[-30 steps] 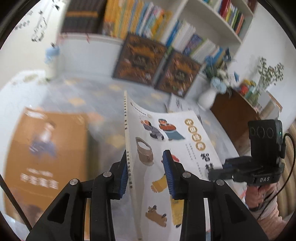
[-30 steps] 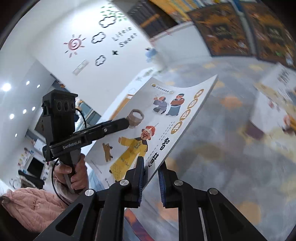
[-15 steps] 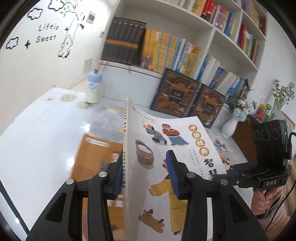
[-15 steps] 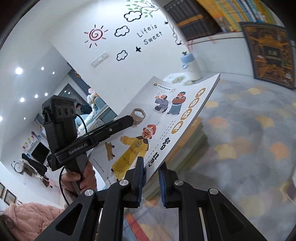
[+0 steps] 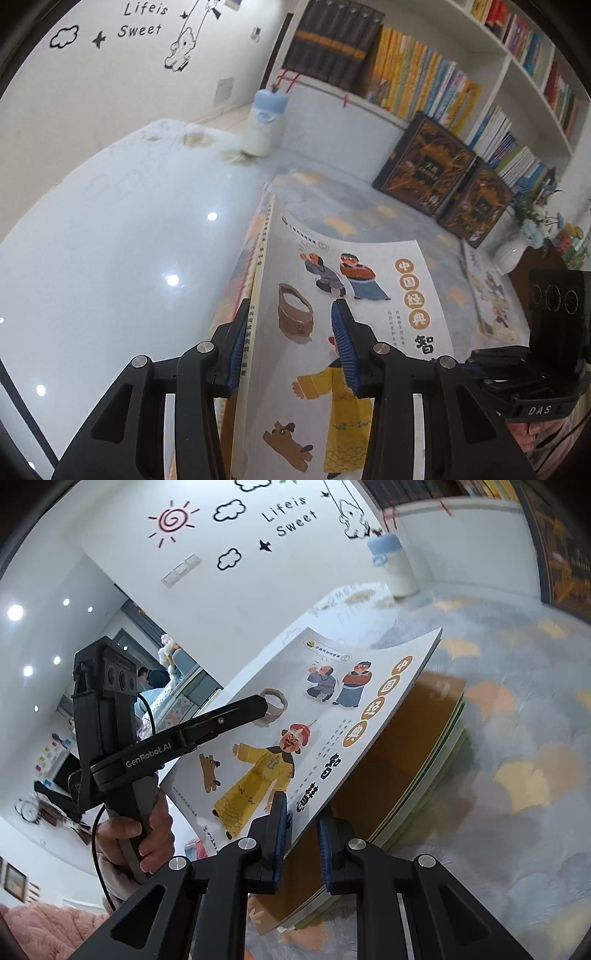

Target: Organize books

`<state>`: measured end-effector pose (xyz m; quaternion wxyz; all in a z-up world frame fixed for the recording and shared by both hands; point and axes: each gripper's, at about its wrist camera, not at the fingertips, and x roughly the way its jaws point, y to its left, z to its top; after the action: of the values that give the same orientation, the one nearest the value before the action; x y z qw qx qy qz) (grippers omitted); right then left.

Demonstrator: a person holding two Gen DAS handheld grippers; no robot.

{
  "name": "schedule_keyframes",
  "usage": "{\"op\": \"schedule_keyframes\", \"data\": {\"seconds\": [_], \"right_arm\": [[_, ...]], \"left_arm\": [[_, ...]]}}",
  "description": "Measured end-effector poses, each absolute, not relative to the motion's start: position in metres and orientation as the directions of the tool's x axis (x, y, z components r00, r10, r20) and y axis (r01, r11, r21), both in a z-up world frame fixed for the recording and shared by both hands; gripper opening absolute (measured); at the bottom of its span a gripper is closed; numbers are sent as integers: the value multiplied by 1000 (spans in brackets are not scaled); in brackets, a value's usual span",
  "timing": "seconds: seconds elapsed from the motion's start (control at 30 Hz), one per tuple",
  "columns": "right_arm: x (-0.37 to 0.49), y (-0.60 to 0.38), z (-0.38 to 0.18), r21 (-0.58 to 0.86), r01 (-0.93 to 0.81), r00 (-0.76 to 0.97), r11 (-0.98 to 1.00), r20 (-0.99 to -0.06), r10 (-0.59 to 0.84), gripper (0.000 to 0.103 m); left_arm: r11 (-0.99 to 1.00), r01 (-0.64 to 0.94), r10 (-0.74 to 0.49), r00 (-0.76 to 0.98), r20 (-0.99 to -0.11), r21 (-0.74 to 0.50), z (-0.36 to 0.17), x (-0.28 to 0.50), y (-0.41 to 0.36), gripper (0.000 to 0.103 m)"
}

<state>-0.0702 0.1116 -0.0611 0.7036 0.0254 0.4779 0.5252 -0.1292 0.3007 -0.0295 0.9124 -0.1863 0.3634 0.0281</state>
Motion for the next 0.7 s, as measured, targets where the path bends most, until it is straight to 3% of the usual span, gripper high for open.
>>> {"op": "schedule_keyframes", "data": {"seconds": [0.1,0.23,0.63,0.7], "right_arm": [[-69,113,-67,518,-715,9,469,-665,747,16],[-69,112,-66,517,-714,18,473,-661,750,16],[-78,113,-65,510,-714,7,480,-680,733,26],[-78,112,-64,515,-708,-2,482,-685,729,32]], "left_arm": [[935,-251,-1,702,-712,-249,-34,-128,299,41],[933,-254,-2,706,-708,-256,-36,-130,301,47],[907,-355,113,724,-680,-227,-24,-139,311,48],[907,-357,120,729,-673,-225,-21,-141,310,48]]}}
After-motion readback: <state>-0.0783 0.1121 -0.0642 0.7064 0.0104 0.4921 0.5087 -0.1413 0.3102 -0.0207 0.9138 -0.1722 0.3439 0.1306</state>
